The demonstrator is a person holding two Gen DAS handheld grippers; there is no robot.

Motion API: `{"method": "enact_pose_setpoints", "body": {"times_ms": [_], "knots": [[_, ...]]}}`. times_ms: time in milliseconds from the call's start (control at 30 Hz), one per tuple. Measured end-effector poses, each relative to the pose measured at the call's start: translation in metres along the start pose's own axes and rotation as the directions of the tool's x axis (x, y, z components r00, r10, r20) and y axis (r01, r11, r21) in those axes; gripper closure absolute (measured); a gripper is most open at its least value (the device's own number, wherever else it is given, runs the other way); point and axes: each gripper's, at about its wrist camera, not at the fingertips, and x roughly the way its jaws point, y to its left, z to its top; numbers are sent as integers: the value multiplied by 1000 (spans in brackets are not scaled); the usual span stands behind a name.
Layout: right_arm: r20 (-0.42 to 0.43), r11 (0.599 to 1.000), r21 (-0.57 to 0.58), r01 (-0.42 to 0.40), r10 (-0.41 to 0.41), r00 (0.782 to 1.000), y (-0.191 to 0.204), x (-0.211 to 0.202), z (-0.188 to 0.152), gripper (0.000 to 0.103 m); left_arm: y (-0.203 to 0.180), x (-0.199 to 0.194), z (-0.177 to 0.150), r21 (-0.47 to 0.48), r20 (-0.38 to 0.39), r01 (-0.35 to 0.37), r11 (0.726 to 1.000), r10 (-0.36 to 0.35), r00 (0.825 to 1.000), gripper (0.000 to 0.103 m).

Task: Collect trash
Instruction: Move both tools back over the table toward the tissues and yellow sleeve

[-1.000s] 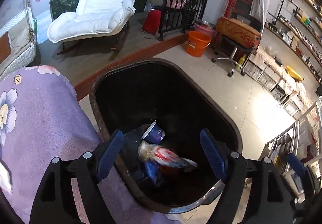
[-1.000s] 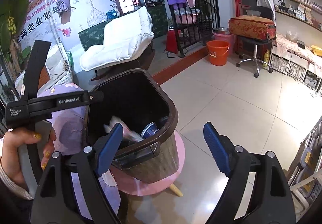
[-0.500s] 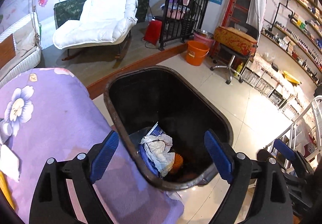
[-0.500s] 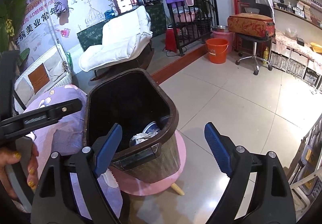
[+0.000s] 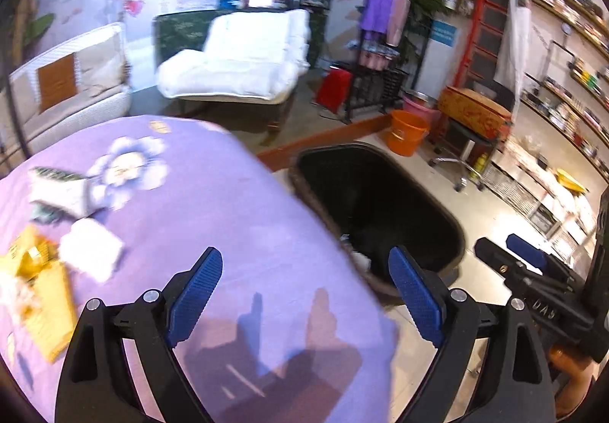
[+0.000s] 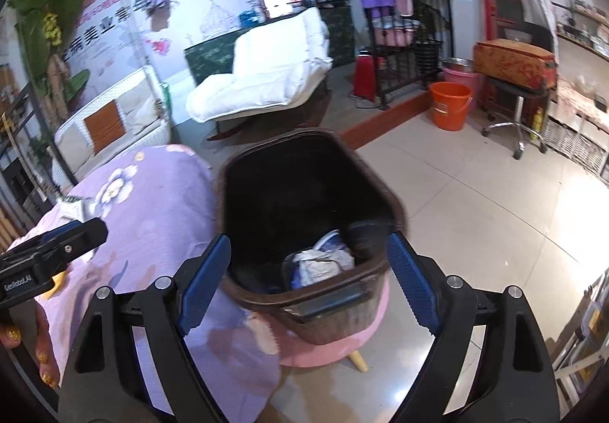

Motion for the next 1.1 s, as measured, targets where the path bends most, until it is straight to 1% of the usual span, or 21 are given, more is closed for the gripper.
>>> {"method": "enact_pose_setpoints", "body": {"times_ms": [100,200,300,367,533,567,600,667,833,900,933,1033,1100], "knots": [[-11,999,-33,-36,36,999,18,2,-1,19,23,-12,-10,-43,7,-59,997,59,998,15],[-29,994,-75,-76,74,997,41,5,-2,19,50,-26,-24,-134,17,-109,985,113,993,15],[-54,987,-104,-120,115,992,61,7,-5,19,79,-39,-40,-227,19,-140,964,148,989,15],[-74,981,-129,-148,139,987,75,8,-9,19,98,-50,-48,-267,18,-165,949,177,984,15],[-128,953,-194,-232,210,969,117,10,-19,19,141,-70,-61,-322,-4,-261,910,275,962,22],[-140,944,-211,-253,227,964,127,10,-21,19,151,-71,-63,-335,-17,-275,901,286,958,26],[-148,938,-221,-266,237,960,135,11,-23,19,159,-72,-64,-348,-28,-282,894,291,956,30],[-169,925,-238,-297,262,950,150,11,-26,19,176,-73,-65,-380,-49,-291,878,296,954,33],[-209,893,-279,-353,302,930,187,11,-35,19,205,-71,-60,-392,-65,-329,860,331,942,35],[-225,880,-290,-375,318,921,199,11,-37,19,214,-65,-58,-385,-85,-341,857,335,938,41],[-231,875,-295,-384,325,917,203,11,-38,19,217,-61,-57,-383,-97,-346,857,335,937,43],[-243,864,-306,-400,335,910,215,10,-42,19,226,-53,-56,-387,-113,-346,855,328,938,51],[-257,856,-310,-414,344,903,223,11,-43,19,230,-53,-58,-392,-112,-340,855,323,940,62]]}}
